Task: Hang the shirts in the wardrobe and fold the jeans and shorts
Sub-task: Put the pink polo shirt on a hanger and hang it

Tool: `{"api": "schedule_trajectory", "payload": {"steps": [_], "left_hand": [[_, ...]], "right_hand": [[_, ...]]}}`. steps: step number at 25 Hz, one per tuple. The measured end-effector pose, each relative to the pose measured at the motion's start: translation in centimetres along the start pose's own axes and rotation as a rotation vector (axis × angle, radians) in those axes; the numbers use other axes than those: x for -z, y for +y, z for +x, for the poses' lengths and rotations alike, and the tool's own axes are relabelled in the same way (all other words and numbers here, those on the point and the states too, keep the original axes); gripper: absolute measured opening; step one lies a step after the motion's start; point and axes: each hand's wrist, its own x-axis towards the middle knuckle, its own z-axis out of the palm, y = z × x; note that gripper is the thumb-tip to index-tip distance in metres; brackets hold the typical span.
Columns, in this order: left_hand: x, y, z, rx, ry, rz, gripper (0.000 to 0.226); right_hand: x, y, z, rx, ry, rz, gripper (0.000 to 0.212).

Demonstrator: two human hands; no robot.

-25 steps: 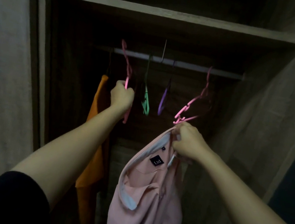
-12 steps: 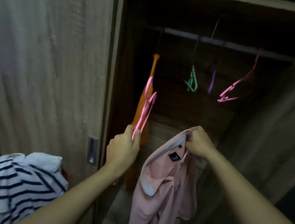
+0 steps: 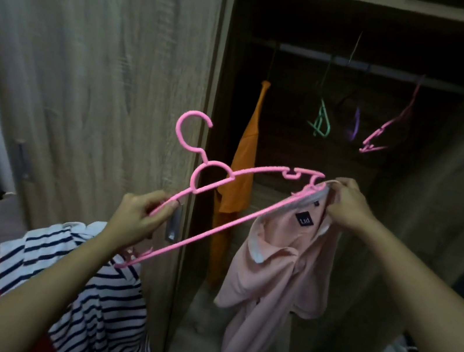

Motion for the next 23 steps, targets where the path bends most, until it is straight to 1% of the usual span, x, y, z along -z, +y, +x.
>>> {"api": "schedule_trajectory", "payload": {"steps": [2, 4, 6, 8, 9, 10, 12, 13, 15, 16, 17, 19, 20, 21, 22, 23], "left_hand": [[-0.3, 0.1, 0.5, -0.024, -0.085, -0.005, 0.009], [-1.3, 0.8, 1.6, -0.048, -0.179, -0.039, 0.017], [-1.3, 2.1, 1.5, -0.139, -0.202, -0.057, 0.027], [-3.0, 2.8, 1.4, -0.159, -0.222, -0.029, 0.04], [-3.8, 3.3, 1.2, -0.162, -0.217, -0.02, 0.043], [-4.3, 3.5, 0.9, -0.157, -0.201, -0.018, 0.042], [-4.9, 3.3, 0.6, -0.141, -0.134, -0.013, 0.03], [-4.7, 3.4, 0.6, -0.143, -0.092, -0.015, 0.026], [-4.1, 3.5, 0.9, -0.188, -0.022, -0.05, 0.027], [-3.7, 3.6, 1.1, -0.218, 0.008, -0.067, 0.028], [-3.5, 3.8, 1.3, -0.252, 0.033, -0.08, 0.027], [-3.2, 4.5, 2.0, -0.29, 0.088, -0.022, 0.026], [-3.1, 5.0, 2.4, -0.26, 0.145, 0.068, 0.028], [-3.1, 5.5, 2.8, -0.196, 0.238, 0.179, 0.029], [-3.4, 6.1, 2.9, -0.118, 0.356, 0.279, 0.027], [-3.8, 6.8, 2.7, -0.082, 0.455, 0.332, 0.027]], "right_hand": [[0.4, -0.2, -0.3, 0.051, -0.023, -0.09, 0.043], [1.2, -1.3, -0.9, 0.099, -0.064, -0.19, 0.044], [2.3, -3.7, -3.7, 0.15, -0.031, -0.28, 0.047], [2.4, -6.0, -5.0, 0.254, -0.062, -0.304, 0.05], [2.2, -7.3, -5.7, 0.321, -0.09, -0.31, 0.05], [1.7, -8.3, -6.3, 0.38, -0.108, -0.333, 0.05], [1.9, -9.8, -6.9, 0.446, -0.128, -0.379, 0.048], [2.6, -9.8, -6.8, 0.47, -0.135, -0.378, 0.045], [3.7, -8.8, -6.5, 0.517, -0.123, -0.3, 0.043], [4.0, -8.2, -6.4, 0.557, -0.061, -0.267, 0.048], [4.2, -7.8, -6.2, 0.609, 0.049, -0.263, 0.052], [4.9, -7.4, -5.9, 0.694, 0.293, -0.352, 0.052], [5.1, -7.4, -5.8, 0.701, 0.392, -0.411, 0.049], [5.5, -7.8, -5.9, 0.69, 0.45, -0.451, 0.046], [5.7, -8.1, -5.9, 0.671, 0.49, -0.46, 0.047], [5.9, -8.3, -5.8, 0.655, 0.516, -0.447, 0.047]]}}
